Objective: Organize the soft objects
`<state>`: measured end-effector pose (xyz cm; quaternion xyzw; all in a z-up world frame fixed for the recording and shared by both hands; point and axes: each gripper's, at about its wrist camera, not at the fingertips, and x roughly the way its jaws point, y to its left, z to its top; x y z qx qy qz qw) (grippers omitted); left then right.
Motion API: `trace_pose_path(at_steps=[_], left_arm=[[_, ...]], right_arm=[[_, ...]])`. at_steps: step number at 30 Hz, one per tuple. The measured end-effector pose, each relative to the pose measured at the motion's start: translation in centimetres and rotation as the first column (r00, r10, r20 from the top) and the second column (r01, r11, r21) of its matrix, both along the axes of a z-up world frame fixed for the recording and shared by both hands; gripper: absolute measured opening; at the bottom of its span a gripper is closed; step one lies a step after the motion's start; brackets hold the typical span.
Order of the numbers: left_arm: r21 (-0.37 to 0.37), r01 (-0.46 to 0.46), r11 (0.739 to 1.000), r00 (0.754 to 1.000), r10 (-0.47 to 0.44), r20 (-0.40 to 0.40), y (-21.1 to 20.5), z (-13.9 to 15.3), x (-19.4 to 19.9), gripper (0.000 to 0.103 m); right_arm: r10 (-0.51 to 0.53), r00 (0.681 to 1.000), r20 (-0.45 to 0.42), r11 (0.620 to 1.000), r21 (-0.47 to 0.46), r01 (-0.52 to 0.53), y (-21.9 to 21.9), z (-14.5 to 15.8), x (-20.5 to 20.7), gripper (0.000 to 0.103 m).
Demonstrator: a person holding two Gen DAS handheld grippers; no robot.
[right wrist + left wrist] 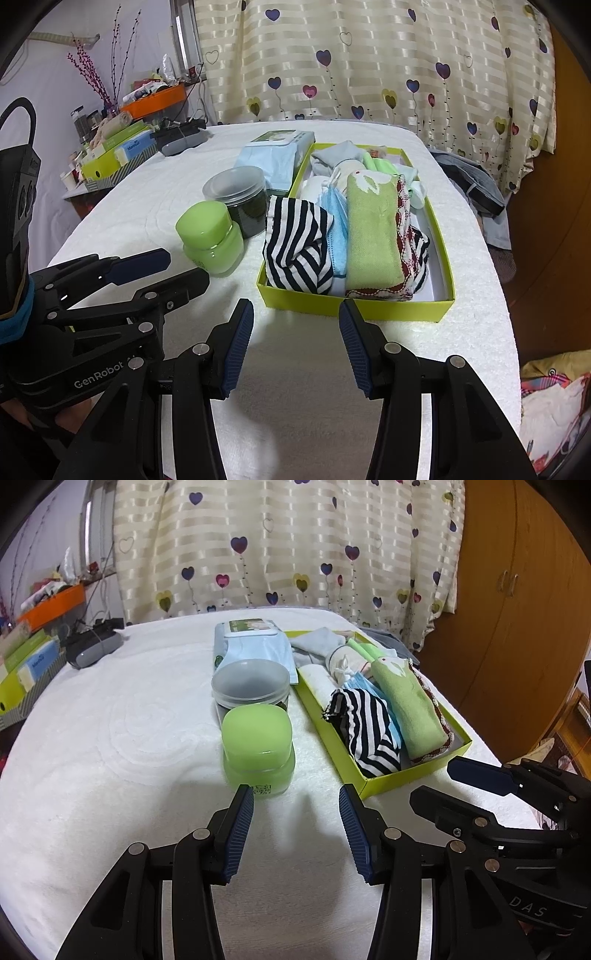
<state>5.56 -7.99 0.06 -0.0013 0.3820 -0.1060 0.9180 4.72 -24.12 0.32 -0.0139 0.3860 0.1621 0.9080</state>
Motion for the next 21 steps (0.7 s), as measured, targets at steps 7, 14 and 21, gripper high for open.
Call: trace_pose_path(at_steps=[7, 14, 21], left_arm=[[0.001, -0.003, 1.000, 1.000, 0.003, 0.001, -0.10, 0.05, -0.01, 0.047], [0.000, -0.014, 1.000, 1.000, 0.014, -0.002, 0.08, 0.07, -0.08, 0.047], [0.000, -0.005, 1.000, 1.000, 0.005, -0.004, 0.11, 0.17, -0.02, 0.047]], right_arm=[[0.000, 1.000, 0.000, 1.000, 0.000, 0.000, -0.03, 0.04, 0.06, 0.049], [-0.001, 1.000, 0.000, 1.000, 0.000, 0.001, -0.07, 0.10, 0.08, 0.049], [-0.002, 1.000, -0.001, 1.000, 0.001, 0.002, 0.28, -0.26, -0.13, 0.049]])
